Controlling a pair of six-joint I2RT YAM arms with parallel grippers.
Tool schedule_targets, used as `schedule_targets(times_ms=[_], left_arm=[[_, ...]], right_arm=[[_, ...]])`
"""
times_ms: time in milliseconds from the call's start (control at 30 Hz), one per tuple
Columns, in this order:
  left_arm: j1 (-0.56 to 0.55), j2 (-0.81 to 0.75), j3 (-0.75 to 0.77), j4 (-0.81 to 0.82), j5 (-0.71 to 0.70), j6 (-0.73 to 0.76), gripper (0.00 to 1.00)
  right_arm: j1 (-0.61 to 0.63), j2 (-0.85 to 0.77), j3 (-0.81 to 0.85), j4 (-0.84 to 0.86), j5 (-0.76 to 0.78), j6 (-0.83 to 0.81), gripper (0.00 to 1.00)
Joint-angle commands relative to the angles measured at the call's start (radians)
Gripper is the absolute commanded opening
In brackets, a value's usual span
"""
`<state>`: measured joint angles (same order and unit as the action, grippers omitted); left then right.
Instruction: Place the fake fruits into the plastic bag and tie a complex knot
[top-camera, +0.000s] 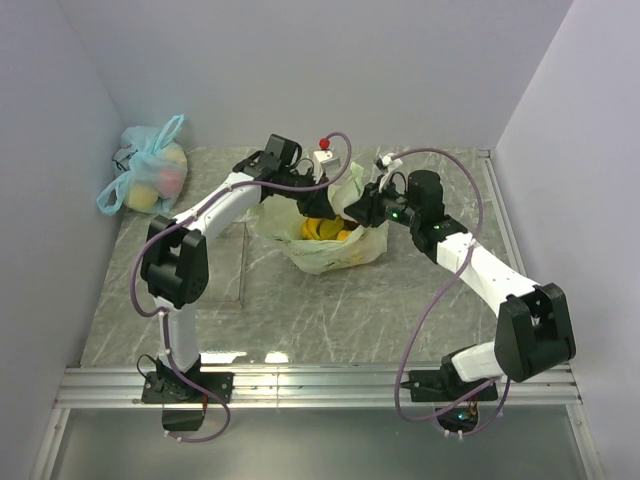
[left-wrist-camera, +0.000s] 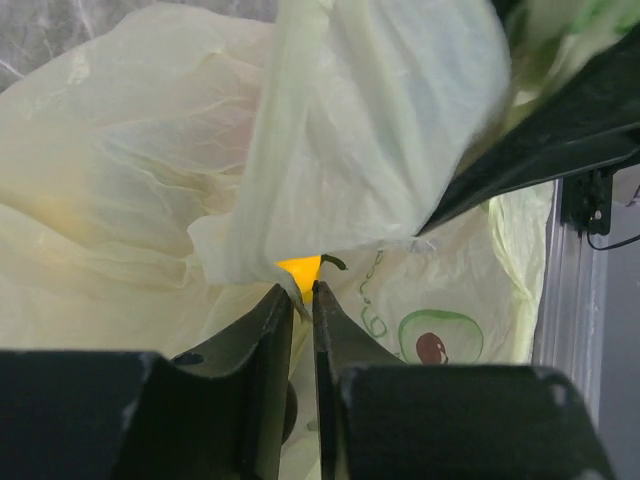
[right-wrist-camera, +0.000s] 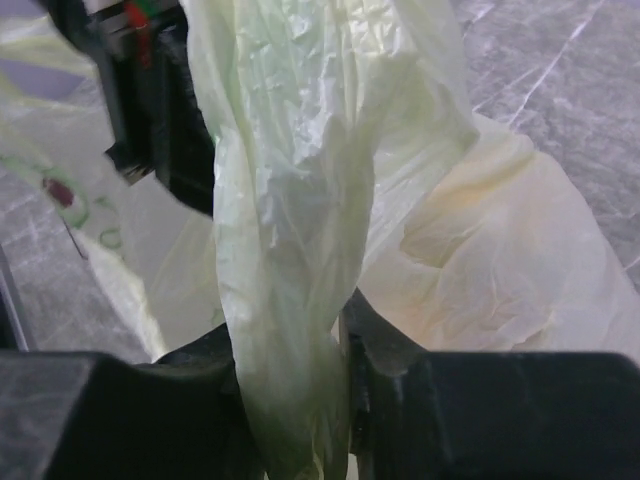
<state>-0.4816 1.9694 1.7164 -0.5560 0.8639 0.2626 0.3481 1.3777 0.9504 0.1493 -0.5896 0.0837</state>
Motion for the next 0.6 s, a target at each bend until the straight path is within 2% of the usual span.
schedule_targets(times_ms=[0,200,333,500,567], left_arm=[[0.001,-0.063,-0.015,0.096,0.069,-0.036,0.19],[0.001,-0.095,-0.067,0.172,0.099,-0.094,0.18],[0.001,-0.081,-0.060,0.140,0.112,-0.089,0.17],[0.003,-0.089,-0.060,0.128,0.123,-0.079,0.16],[0.005,-0.084,-0.055,0.105,0.122,-0.076,0.15]], right_arm=[[-0.008,0.024,0.053,0.093,0.063,0.143,0.36],[-0.026,0.118,0.103,0.163,0.035,0.319,0.39],[-0.031,0.167,0.123,0.239,-0.002,0.395,0.41],[-0.038,0.207,0.152,0.249,-0.016,0.448,0.38],[-0.040,0.224,0.159,0.275,-0.038,0.494,0.41]])
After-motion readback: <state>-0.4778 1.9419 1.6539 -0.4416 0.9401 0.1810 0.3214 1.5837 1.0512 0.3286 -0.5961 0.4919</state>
